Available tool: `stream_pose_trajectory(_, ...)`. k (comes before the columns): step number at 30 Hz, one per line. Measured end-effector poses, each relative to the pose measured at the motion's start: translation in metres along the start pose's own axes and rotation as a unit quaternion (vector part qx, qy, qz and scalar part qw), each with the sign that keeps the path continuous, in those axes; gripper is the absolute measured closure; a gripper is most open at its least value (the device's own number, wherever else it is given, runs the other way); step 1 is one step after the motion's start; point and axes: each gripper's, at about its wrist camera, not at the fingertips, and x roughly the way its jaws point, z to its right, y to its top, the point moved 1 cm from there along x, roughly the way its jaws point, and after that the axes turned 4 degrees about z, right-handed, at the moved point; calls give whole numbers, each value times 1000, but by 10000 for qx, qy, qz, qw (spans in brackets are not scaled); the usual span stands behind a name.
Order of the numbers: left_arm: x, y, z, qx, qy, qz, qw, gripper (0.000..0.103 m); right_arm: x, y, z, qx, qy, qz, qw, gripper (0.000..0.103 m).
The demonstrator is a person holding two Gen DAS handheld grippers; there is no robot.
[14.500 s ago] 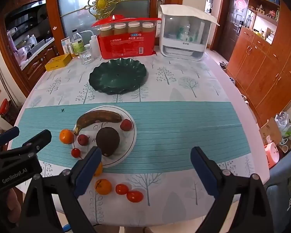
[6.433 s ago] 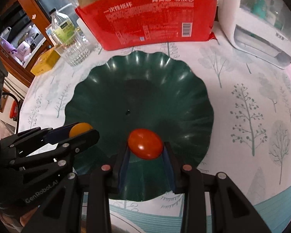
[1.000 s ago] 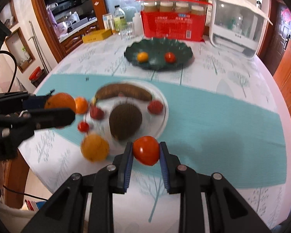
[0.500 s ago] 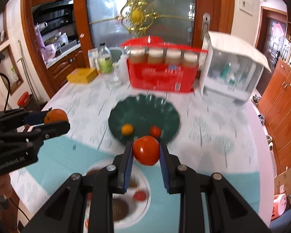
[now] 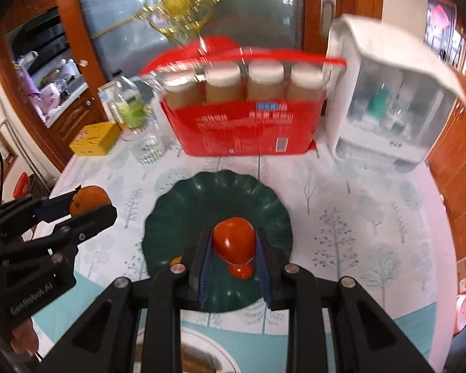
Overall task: Organize fruits
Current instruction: 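Carry the mandarin and cherry tomato in both tools over the green plate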
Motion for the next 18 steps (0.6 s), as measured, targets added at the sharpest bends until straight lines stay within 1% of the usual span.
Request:
stream_pose_trajectory(4, 53, -9, -6, -156, -24, -366, 9992, 66, 41, -9, 2, 73, -33, -305, 9995, 77)
stream_pose_trajectory(7, 81, -19, -9, -216, -43, -561, 9982, 66, 64, -16, 0, 96, -37, -493, 9987, 77)
stream_pose_trajectory(14, 123, -35, -9, -249, -79, -856, 9960, 66, 107, -31, 1, 134, -13, -838, 9964, 76)
stream_pose_trajectory(18, 134, -38, -7, -230, -66, -932, 9954, 65, 120, -35, 4, 132, -32, -918, 9957, 76)
